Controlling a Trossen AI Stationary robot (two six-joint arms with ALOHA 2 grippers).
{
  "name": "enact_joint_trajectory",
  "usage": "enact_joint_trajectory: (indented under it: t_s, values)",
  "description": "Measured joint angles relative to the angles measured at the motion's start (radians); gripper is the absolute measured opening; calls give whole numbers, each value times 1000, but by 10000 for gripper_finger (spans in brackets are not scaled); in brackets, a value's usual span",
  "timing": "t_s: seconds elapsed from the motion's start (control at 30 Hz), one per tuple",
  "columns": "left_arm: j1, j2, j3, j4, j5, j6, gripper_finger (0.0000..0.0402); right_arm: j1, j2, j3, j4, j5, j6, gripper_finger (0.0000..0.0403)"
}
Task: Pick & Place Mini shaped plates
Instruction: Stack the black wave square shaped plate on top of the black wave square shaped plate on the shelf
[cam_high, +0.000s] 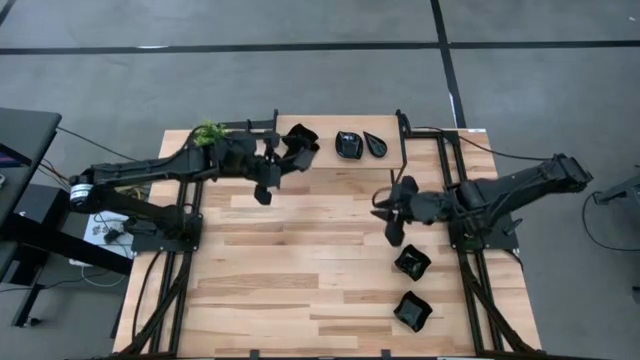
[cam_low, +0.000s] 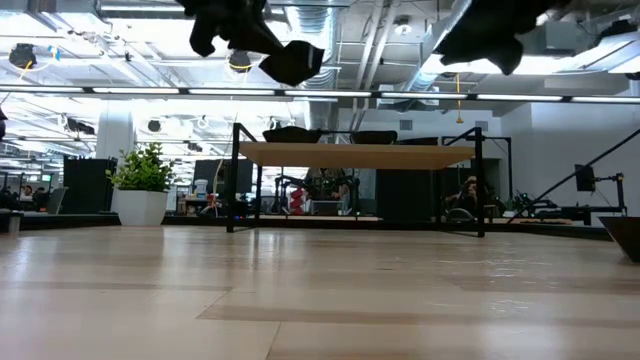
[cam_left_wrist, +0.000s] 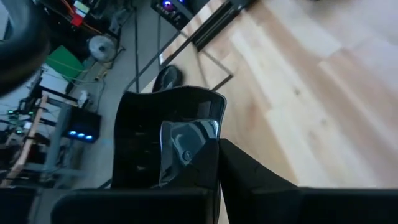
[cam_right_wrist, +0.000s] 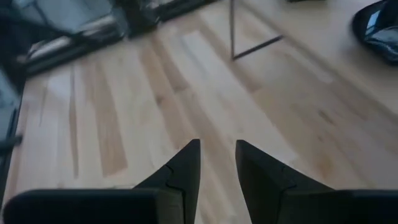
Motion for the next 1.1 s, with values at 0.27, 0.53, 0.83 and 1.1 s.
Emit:
enact_joint_trajectory:
  t_s: [0.27,0.53,0.83,1.1]
  values:
    - [141,0,0,1,71,137,9,-88,0,0,35,-11,0,98]
    - [249,19,0,5,105,246,13,-99,0,0,35,-11,0,98]
    - [309,140,0,5,148,314,13,-99,0,0,35,-11,0,98]
    - [312,172,0,5,147,363,9,-99,1,0,33,-11,24,98]
